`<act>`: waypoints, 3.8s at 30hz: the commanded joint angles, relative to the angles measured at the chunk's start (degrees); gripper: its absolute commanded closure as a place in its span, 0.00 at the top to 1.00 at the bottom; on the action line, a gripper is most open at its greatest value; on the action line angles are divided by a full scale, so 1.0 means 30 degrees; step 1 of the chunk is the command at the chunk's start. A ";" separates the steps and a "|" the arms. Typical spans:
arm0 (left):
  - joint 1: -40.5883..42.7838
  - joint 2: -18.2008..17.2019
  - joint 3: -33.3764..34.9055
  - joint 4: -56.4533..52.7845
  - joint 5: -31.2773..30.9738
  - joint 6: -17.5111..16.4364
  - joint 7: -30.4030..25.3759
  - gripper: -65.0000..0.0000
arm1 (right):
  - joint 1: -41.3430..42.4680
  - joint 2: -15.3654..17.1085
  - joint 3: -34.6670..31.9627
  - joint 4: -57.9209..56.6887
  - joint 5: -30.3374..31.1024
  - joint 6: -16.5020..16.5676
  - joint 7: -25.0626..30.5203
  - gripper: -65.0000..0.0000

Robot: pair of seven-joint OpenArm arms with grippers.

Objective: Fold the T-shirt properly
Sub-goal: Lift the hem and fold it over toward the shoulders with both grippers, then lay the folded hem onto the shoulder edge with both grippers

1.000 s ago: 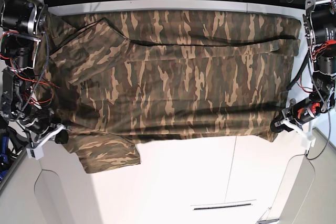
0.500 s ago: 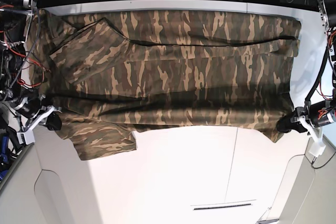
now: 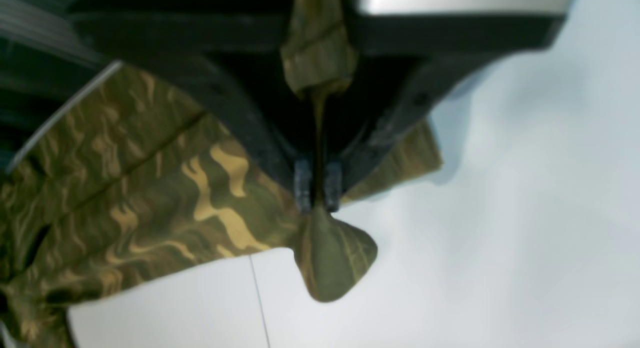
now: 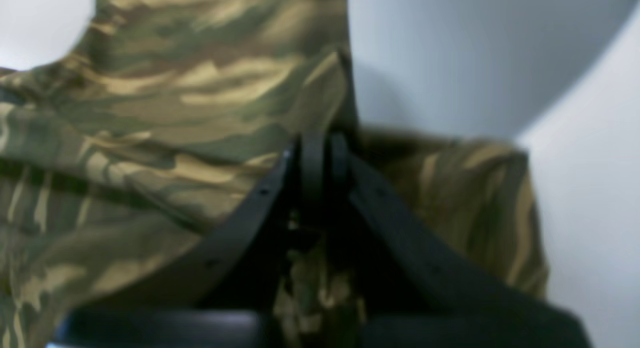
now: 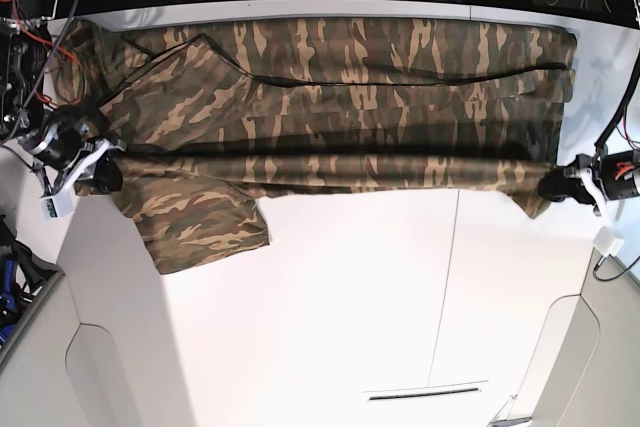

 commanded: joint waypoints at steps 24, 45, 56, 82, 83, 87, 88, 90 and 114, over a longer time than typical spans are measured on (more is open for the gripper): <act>0.1078 -0.0423 -0.0182 0.0823 -0.0517 -0.0092 -0.0634 0.00 | -0.0641 0.0277 0.2339 0.0350 0.1319 -0.0474 0.3548 0.66; 0.1078 0.0226 -0.0182 0.0823 -0.0619 -0.0092 -0.0634 0.00 | 0.5005 -0.3570 0.1960 -0.6805 -0.3541 -0.1814 0.5464 0.65; 0.1071 0.0408 -0.0182 0.0823 -0.0619 -0.0092 -0.0634 0.00 | 0.4962 -0.4138 -0.1042 -0.6805 -0.3526 -0.1384 0.5406 0.63; 0.1086 -0.0648 -0.0299 0.0838 -0.5161 -0.0092 0.3504 0.00 | -0.0729 -0.3993 0.0277 0.6528 -0.0605 -0.1144 -0.0619 0.00; 0.1078 -0.0656 -0.0299 0.0838 -0.5161 -0.0092 0.3730 0.00 | -0.1275 -0.3963 0.0357 0.7133 -0.0503 -0.1071 -0.0627 0.00; 0.1086 -0.0780 -0.0299 0.0838 -0.5161 -0.0092 0.4765 0.00 | -0.3060 -0.3971 0.1180 0.8903 0.0073 -0.1013 -0.0627 0.00; 0.1086 -0.0860 -0.0299 0.0838 -0.5161 -0.0092 0.4889 0.00 | -0.3446 -0.3978 0.1508 0.9260 0.0357 -0.0874 -0.0627 0.00; 0.1086 -0.1071 -0.0299 0.0838 -0.5161 -0.0092 0.4954 0.00 | -0.4175 -0.3978 0.2251 0.9923 0.1071 -0.0561 -0.0641 0.00; 0.2375 -0.1865 -0.0291 0.0838 -0.5161 -0.0092 0.5527 0.00 | -0.9442 -0.4036 0.5100 1.1577 0.3759 -0.0444 -0.2470 0.00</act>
